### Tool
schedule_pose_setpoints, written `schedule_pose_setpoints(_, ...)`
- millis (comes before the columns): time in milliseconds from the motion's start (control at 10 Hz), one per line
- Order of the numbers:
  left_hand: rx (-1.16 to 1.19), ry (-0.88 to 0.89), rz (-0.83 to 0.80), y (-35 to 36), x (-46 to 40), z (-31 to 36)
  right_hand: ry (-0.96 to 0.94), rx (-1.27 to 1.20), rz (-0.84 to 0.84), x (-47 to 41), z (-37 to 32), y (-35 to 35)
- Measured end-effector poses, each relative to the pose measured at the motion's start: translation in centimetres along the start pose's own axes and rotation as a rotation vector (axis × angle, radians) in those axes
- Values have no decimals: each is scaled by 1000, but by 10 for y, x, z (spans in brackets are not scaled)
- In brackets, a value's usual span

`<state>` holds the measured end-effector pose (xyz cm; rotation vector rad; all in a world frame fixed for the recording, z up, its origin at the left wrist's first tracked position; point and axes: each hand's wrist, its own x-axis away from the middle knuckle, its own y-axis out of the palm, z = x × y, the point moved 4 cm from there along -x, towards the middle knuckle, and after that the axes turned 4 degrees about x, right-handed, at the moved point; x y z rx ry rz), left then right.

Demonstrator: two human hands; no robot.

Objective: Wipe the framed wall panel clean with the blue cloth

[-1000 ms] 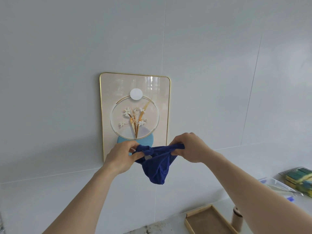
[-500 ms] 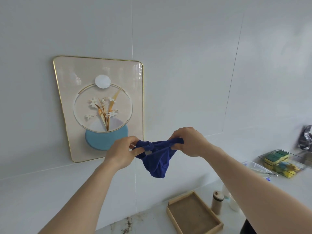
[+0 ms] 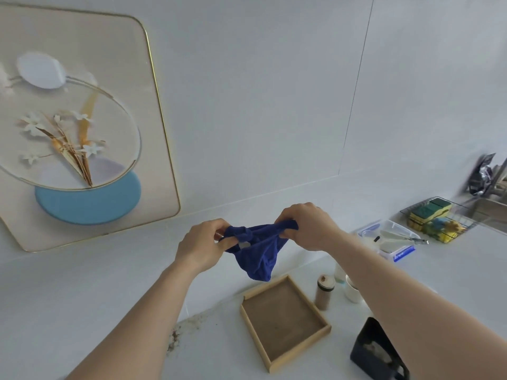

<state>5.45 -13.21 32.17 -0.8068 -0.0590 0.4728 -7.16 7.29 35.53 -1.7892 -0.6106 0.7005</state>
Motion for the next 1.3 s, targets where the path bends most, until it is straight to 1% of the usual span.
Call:
schedule_pose_setpoints(300,-37,-151,-99,117,-31,-27,37,-5,-130,-16,91,85)
schedule_pose_setpoints(600,-106,-292,-144,215,-48,-74,82,-47,-288,-25,153,187)
schedule_pose_setpoints(800,-157,-313,-163,262,-46,-106,106,-58,-348,-16,172,246)
schedule_pose_setpoints(900,-231,-290,-183,281,-41,-121,103,-47,-350,-7,176,274)
schedule_pose_setpoints(1000,-255,-269,-237,299,-34,-135,82,-16,-417,5,178,298)
schedule_pose_setpoints(1100,-356,-261,-411,316,-21,-148,40,30,-583,21,175,316)
schedule_pose_setpoints(1200,-493,-246,-539,325,-10,-162,25,68,-652,32,175,326)
schedule_pose_setpoints(1300,-556,-219,-606,326,-4,-164,51,119,-699,36,175,332)
